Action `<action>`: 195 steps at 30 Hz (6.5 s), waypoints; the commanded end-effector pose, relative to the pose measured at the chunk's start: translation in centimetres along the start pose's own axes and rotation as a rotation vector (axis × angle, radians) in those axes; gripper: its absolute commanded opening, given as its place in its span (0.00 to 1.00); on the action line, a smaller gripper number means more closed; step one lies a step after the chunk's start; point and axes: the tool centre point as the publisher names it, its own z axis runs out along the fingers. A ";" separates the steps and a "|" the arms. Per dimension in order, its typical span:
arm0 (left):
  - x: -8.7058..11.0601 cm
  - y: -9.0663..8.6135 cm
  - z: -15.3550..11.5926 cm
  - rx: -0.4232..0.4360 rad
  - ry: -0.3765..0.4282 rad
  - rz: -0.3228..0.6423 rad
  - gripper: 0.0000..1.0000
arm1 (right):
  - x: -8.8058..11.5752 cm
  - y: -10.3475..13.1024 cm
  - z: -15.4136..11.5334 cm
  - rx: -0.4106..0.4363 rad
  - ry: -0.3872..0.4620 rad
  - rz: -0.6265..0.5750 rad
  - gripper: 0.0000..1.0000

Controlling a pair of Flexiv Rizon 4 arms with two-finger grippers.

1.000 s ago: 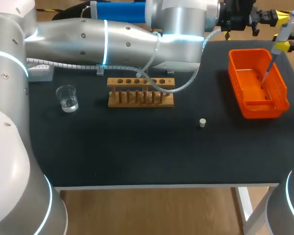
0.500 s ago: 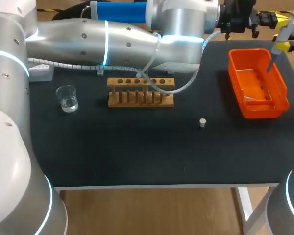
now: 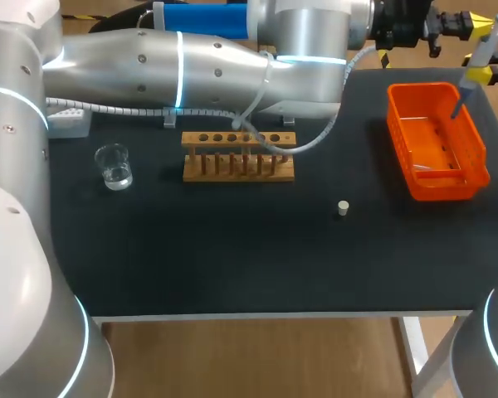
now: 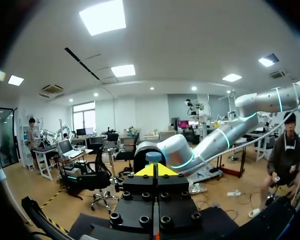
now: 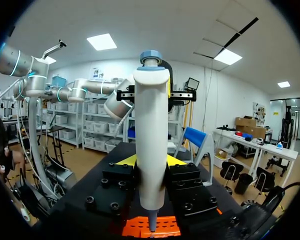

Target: Invert the test tube, pick up the pipette, mount the tip to pipette, aspirate from beaker and dispense into the tube, eject the tip, return the pipette, and cap with the stopper.

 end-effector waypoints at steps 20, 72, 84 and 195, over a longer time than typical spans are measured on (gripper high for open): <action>2.1 -2.9 -7.9 -0.079 -0.104 -0.012 1.00 | 0.0 0.3 0.0 0.005 0.001 0.000 0.00; 12.3 7.7 -31.1 -0.024 -0.262 -0.077 1.00 | 0.0 0.3 0.0 0.005 0.001 0.000 0.00; 12.7 7.5 -31.8 -0.014 -0.282 -0.090 1.00 | 0.0 0.3 0.0 0.005 0.001 0.000 0.00; 12.6 7.3 -31.7 -0.020 -0.277 -0.095 1.00 | 9.7 -1.3 33.2 -0.014 0.167 0.057 0.00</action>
